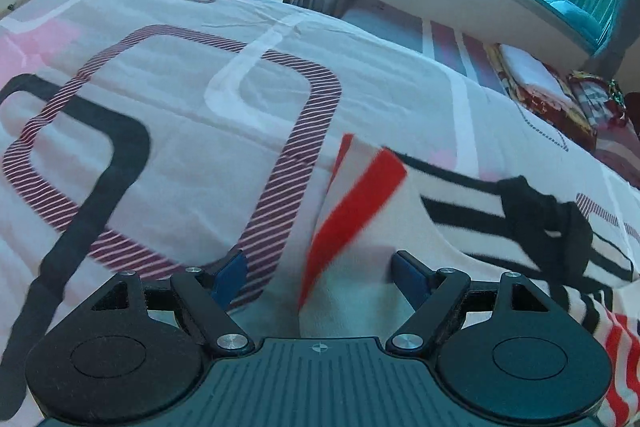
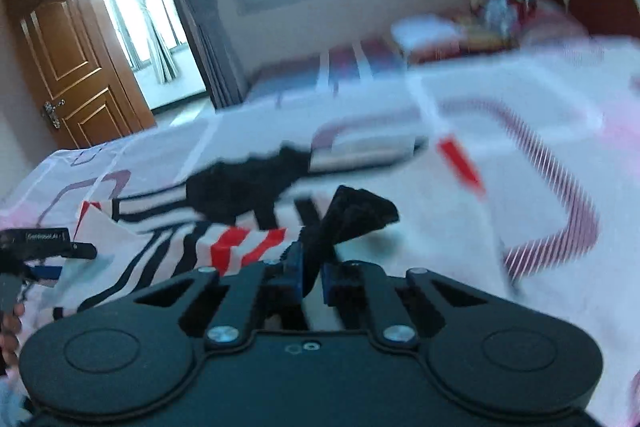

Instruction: Fold small clothes

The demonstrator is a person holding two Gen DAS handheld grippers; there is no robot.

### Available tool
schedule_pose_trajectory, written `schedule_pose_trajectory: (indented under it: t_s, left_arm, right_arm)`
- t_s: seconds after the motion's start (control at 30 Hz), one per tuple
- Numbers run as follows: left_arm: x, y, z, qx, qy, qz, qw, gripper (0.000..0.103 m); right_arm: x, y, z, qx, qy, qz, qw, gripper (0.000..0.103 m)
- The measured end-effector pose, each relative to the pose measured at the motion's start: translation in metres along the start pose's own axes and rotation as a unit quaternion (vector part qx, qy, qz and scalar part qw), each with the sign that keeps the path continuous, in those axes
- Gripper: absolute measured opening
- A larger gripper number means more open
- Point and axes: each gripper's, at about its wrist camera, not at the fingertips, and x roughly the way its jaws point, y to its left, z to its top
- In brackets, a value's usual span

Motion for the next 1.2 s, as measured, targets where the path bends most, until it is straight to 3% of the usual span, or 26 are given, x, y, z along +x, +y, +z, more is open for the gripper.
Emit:
schedule_pose_trajectory:
  t_s: [0.07, 0.23, 0.27, 0.37, 0.47, 0.53, 0.57, 0.6, 0.73, 0.87, 1.03, 1.1, 1.2]
  left_arm:
    - [0.006, 0.0, 0.003, -0.014, -0.003, 0.004, 0.9999, 0.079]
    - [0.014, -0.001, 0.008, -0.021, -0.023, 0.013, 0.9994, 0.075]
    - [0.016, -0.002, 0.009, -0.019, -0.028, 0.017, 0.9993, 0.067]
    - [0.023, -0.004, 0.012, -0.013, -0.037, 0.033, 0.9987, 0.066]
    - [0.02, -0.005, 0.018, -0.004, -0.035, 0.039, 0.9986, 0.067]
    - [0.005, 0.001, 0.017, 0.0, -0.049, 0.041, 0.9979, 0.067]
    - [-0.005, 0.005, 0.015, 0.004, -0.053, 0.038, 0.9979, 0.067]
    - [-0.017, 0.008, 0.011, 0.01, -0.053, 0.033, 0.998, 0.067]
    - [-0.062, 0.015, -0.014, 0.035, -0.052, 0.002, 0.998, 0.067]
    - [-0.094, 0.014, -0.056, 0.064, -0.029, -0.013, 0.9975, 0.067]
    - [-0.095, 0.006, -0.107, 0.131, -0.018, 0.036, 0.9906, 0.067]
    - [-0.084, 0.004, -0.112, 0.126, -0.022, 0.057, 0.9901, 0.067]
    - [-0.075, 0.012, -0.104, 0.077, -0.045, 0.072, 0.9935, 0.068]
  right_arm:
    - [0.001, -0.003, 0.001, -0.022, -0.001, -0.018, 1.0, 0.009]
    - [0.028, -0.023, -0.012, -0.008, 0.051, -0.044, 0.998, 0.009]
    - [0.029, -0.021, -0.014, -0.012, 0.048, -0.046, 0.998, 0.009]
    - [0.017, -0.018, -0.011, -0.014, 0.008, -0.056, 0.998, 0.009]
    - [0.031, -0.023, -0.022, -0.019, 0.058, -0.062, 0.996, 0.009]
    - [0.027, -0.019, -0.019, -0.027, 0.058, -0.061, 0.996, 0.012]
    - [0.024, -0.02, -0.017, -0.025, 0.056, -0.061, 0.996, 0.022]
    - [0.017, -0.021, -0.015, -0.023, 0.045, -0.061, 0.997, 0.028]
    - [-0.008, -0.025, -0.007, -0.024, 0.006, -0.068, 0.997, 0.029]
    - [-0.011, -0.023, 0.002, -0.021, -0.01, -0.038, 0.999, 0.031]
    - [0.004, -0.009, -0.005, -0.03, 0.017, -0.007, 0.999, 0.034]
    - [0.009, -0.004, -0.008, -0.031, 0.026, -0.004, 0.999, 0.034]
    - [0.016, 0.003, -0.01, -0.041, 0.034, 0.0, 0.999, 0.035]
